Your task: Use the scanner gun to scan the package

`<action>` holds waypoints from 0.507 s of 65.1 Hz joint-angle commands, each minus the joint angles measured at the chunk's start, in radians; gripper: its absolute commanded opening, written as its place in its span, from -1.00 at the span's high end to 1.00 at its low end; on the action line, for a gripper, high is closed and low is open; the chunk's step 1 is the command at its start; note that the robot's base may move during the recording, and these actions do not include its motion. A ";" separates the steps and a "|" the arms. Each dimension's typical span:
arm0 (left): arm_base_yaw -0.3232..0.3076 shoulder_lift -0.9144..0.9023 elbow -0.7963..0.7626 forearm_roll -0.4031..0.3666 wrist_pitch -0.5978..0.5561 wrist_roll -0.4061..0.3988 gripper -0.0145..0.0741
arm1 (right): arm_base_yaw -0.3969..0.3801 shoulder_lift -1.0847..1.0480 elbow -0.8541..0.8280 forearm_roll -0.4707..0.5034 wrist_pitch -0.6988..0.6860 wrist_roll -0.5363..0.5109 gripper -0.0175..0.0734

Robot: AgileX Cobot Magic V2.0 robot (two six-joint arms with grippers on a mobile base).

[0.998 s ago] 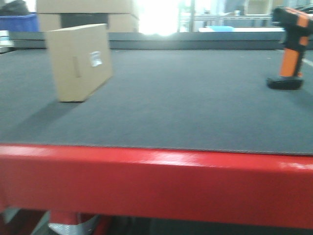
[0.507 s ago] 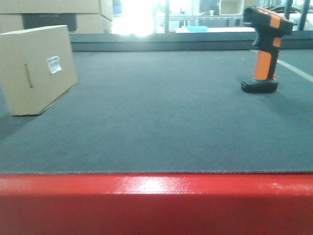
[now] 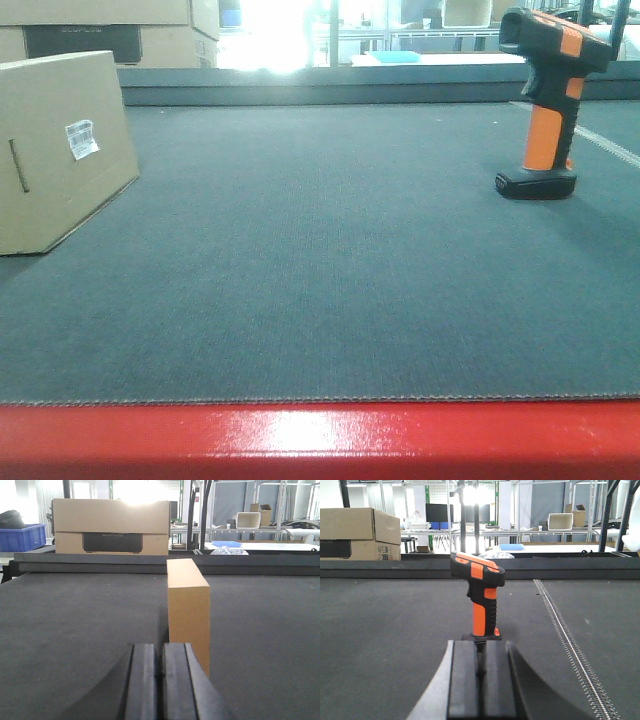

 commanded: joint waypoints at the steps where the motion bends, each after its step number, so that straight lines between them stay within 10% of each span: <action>1: -0.003 -0.004 -0.002 -0.003 -0.020 0.001 0.92 | 0.001 -0.003 -0.001 0.001 -0.017 -0.002 0.97; 33: -0.003 -0.004 -0.002 -0.003 -0.020 0.001 0.92 | 0.001 -0.003 -0.001 0.001 -0.017 -0.002 0.97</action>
